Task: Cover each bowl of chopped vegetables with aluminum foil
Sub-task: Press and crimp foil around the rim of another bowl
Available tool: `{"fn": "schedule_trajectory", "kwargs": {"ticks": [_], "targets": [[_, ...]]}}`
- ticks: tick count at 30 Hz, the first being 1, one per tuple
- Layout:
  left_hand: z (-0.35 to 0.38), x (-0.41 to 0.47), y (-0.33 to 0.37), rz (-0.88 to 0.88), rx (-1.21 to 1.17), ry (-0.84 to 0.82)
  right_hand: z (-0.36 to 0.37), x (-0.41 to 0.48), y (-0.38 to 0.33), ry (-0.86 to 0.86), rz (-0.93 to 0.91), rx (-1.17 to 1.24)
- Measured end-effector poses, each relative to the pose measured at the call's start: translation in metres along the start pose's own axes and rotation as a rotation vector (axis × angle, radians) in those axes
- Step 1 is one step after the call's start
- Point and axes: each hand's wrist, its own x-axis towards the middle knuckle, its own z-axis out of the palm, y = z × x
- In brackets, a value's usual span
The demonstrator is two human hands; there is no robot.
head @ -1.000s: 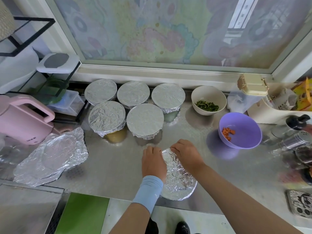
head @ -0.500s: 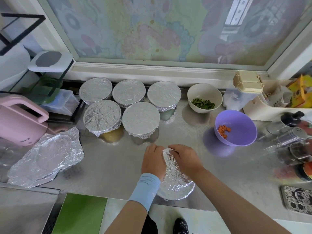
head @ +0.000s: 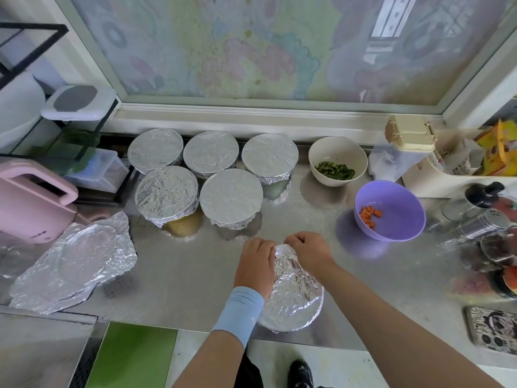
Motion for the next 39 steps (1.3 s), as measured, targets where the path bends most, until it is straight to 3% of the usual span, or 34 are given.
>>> {"fn": "schedule_trajectory", "kwargs": {"ticks": [2, 5, 8, 26, 31, 39], "targets": [[0.002, 0.001, 0.001, -0.004, 0.013, 0.003, 0.002, 0.0, 0.005, 0.118, -0.152, -0.171], [0.005, 0.001, 0.002, 0.0, 0.047, 0.045, 0.01, -0.008, 0.015, 0.43, -0.529, -0.423], [0.01, 0.0, 0.001, -0.023, 0.068, 0.108, 0.02, -0.02, 0.018, 0.465, -0.678, -0.649], [0.004, 0.0, -0.002, -0.14, -0.069, 0.013, 0.021, -0.018, 0.027, 0.276, -0.588, -0.329], [0.0, 0.003, -0.009, -0.201, -0.243, 0.011, 0.019, -0.017, 0.027, 0.237, -0.53, -0.291], [0.006, -0.014, 0.003, -0.345, -0.154, 0.106, 0.01, -0.013, 0.017, 0.143, -0.596, -0.383]]}}
